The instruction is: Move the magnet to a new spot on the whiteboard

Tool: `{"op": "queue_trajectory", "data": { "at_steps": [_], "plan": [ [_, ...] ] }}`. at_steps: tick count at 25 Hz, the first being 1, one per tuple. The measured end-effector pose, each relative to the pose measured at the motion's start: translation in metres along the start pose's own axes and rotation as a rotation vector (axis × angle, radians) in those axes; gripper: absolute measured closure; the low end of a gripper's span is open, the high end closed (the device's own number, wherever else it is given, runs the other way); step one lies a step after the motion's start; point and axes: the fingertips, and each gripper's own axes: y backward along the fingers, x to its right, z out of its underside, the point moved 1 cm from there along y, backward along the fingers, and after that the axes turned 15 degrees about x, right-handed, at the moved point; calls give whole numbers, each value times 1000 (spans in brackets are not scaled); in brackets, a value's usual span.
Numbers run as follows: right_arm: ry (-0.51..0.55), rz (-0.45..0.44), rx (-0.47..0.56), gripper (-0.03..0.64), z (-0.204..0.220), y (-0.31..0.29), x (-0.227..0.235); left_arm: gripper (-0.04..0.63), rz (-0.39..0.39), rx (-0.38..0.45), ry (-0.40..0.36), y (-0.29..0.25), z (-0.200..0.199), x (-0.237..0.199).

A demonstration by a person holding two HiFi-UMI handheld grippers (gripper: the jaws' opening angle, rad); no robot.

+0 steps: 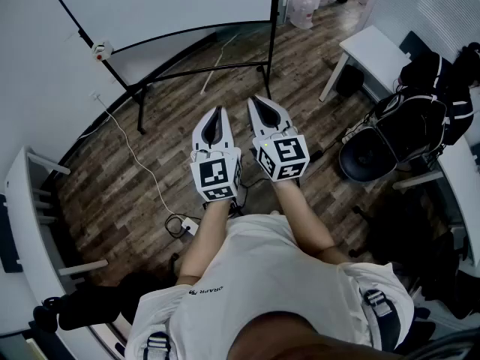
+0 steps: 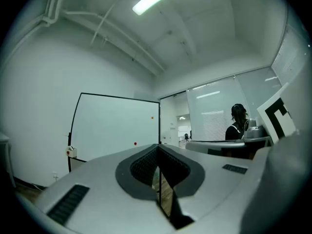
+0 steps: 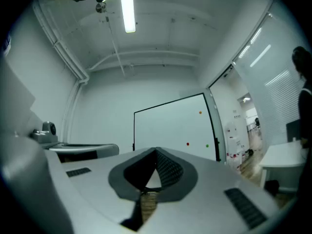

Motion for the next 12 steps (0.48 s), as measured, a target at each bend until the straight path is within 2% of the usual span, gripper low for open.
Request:
{"op": "queue_trajectory", "data": {
  "at_steps": [4, 12],
  "plan": [
    [6, 5, 6, 604, -6, 8, 13, 592, 19, 0, -6, -5, 0, 19],
    [-12, -2, 10, 604, -4, 13, 26, 592, 17, -10, -24, -12, 4, 29]
  ]
}}
